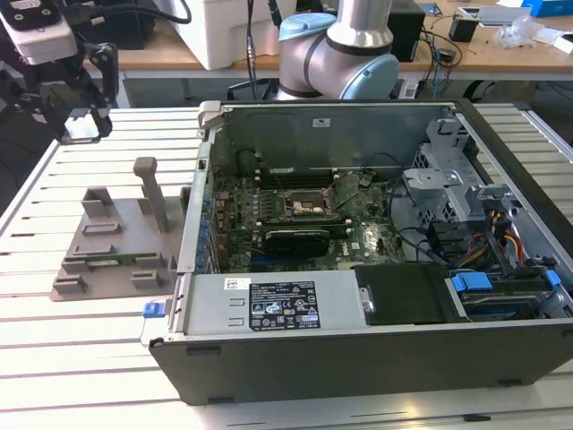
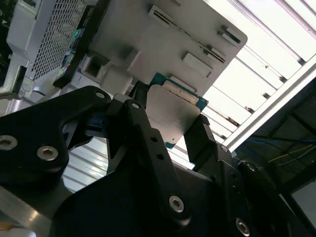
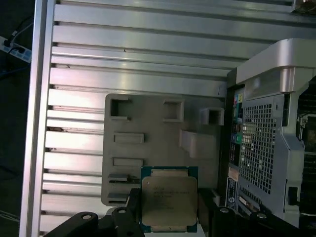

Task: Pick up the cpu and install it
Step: 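Pick up the cpu and move it towards the insertion slot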

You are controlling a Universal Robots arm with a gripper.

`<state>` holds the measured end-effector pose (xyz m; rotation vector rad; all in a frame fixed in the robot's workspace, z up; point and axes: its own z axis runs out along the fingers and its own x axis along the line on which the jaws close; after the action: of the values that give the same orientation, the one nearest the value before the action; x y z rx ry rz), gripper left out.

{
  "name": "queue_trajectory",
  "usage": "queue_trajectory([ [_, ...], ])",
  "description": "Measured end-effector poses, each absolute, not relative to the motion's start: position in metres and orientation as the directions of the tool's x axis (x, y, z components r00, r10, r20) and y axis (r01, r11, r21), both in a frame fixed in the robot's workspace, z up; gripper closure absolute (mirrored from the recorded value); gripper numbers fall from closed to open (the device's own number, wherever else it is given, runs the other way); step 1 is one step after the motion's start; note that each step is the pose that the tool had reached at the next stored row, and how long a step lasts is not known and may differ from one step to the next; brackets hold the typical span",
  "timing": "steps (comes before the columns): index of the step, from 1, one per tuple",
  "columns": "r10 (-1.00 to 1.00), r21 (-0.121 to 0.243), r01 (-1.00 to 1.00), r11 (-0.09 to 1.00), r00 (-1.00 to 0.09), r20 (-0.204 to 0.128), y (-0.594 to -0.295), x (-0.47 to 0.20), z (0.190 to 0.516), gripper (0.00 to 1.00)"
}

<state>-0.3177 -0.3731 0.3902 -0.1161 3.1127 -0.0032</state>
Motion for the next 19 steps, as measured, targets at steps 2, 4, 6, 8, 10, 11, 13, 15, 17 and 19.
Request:
queue_trajectory([
  [2,-0.074,-0.003,-0.074,0.997,-0.997,-0.027,-0.373,-0.31,0.39,0.45],
  [4,-0.074,-0.003,-0.074,0.997,-0.997,-0.026,-0.373,-0.302,0.39,0.45],
  [6,-0.075,-0.003,-0.075,0.997,-0.997,-0.027,-0.373,-0.293,0.39,0.45],
  [8,-0.074,-0.003,-0.074,0.997,-0.997,-0.026,-0.373,-0.282,0.39,0.45],
  [10,-0.074,-0.003,-0.074,0.997,-0.997,-0.027,-0.373,-0.27,0.39,0.45],
  [11,-0.074,-0.003,-0.074,0.997,-0.997,-0.026,-0.373,-0.266,0.39,0.45],
  [13,-0.074,-0.003,-0.074,0.997,-0.997,-0.026,-0.373,-0.258,0.39,0.45],
  [15,-0.074,-0.003,-0.074,0.997,-0.997,-0.026,-0.373,-0.25,0.39,0.45],
  [17,-0.074,-0.003,-0.074,0.997,-0.997,-0.026,-0.372,-0.219,0.39,0.45],
  [19,-0.074,-0.003,-0.074,0.997,-0.997,-0.026,-0.372,-0.19,0.39,0.45],
])
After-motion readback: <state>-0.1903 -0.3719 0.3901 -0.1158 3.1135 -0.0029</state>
